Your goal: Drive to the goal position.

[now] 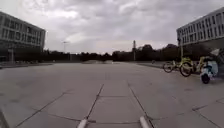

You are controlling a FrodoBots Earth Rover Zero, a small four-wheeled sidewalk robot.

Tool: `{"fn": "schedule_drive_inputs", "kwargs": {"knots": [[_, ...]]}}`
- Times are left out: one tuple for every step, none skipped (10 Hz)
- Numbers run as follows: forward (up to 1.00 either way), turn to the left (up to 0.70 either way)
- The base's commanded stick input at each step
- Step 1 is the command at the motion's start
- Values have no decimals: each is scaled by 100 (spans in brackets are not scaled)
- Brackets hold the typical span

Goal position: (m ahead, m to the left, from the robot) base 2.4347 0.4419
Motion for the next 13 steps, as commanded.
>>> {"fn": "schedule_drive_inputs", "kwargs": {"knots": [[70, -5], [70, 0], [70, 0], [70, 0], [70, 0], [70, 0], [70, 0], [70, 0], [70, 0], [70, 0], [70, 0], [70, 0], [70, 3]]}}
